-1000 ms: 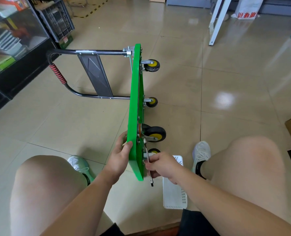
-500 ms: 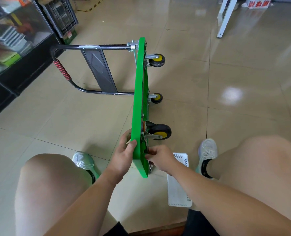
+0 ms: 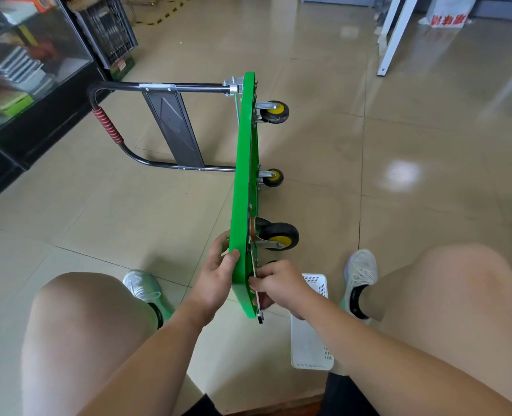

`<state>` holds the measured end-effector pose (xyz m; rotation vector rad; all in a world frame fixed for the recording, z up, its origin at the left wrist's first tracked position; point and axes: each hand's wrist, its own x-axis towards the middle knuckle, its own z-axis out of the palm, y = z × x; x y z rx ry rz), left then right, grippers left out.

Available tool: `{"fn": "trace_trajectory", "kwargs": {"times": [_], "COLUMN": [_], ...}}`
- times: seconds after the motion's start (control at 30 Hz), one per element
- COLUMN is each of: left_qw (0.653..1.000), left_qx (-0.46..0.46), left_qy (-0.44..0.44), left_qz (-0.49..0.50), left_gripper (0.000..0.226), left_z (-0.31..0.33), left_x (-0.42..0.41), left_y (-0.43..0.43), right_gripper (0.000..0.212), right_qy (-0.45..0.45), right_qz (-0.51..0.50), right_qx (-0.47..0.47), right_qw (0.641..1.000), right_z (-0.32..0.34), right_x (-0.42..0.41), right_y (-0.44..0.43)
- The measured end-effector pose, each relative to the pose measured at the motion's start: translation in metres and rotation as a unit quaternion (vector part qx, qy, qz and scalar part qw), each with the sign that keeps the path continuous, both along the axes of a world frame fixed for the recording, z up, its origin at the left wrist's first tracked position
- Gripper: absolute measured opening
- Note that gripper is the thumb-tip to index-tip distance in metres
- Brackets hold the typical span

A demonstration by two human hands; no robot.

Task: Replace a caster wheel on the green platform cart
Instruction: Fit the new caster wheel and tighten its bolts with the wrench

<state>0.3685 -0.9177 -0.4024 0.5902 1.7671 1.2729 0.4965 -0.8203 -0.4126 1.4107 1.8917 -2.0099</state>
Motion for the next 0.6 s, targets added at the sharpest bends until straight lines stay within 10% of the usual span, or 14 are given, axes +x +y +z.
{"fn": "trace_trajectory", "kwargs": {"times": [0.33,0.6], "left_qw": [1.000,1.000], "left_qx": [-0.007,-0.004], "left_qy": [-0.002,0.006], "left_qz": [0.005,-0.002], "left_gripper": [0.038,0.035], "left_z": [0.004,0.007], "left_x": [0.000,0.003], "left_y": [0.001,0.000], "right_gripper": [0.014,0.011], "right_qy": [0.051,-0.021], "right_qz": [-0.070,-0.016], "right_qx": [-0.210,-0.066], "right_qw": [0.974,0.997], "right_z": [0.063,0.033], "right_x": [-0.010,0.022], "right_y": [0.004,-0.004]}}
